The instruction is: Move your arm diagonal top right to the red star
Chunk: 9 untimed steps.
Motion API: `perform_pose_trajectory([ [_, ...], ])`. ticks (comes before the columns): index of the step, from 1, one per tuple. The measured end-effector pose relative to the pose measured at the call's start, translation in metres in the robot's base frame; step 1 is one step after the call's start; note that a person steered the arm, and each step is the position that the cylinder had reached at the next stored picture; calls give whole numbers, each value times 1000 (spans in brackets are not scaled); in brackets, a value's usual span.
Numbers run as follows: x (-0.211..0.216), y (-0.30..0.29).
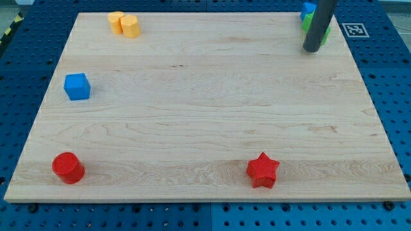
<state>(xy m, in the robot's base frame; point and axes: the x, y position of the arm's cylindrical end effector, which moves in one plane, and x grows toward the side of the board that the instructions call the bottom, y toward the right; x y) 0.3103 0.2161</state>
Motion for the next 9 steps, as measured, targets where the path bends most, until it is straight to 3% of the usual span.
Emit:
perform_pose_trajectory([
  [7, -7, 13],
  [9, 36, 1],
])
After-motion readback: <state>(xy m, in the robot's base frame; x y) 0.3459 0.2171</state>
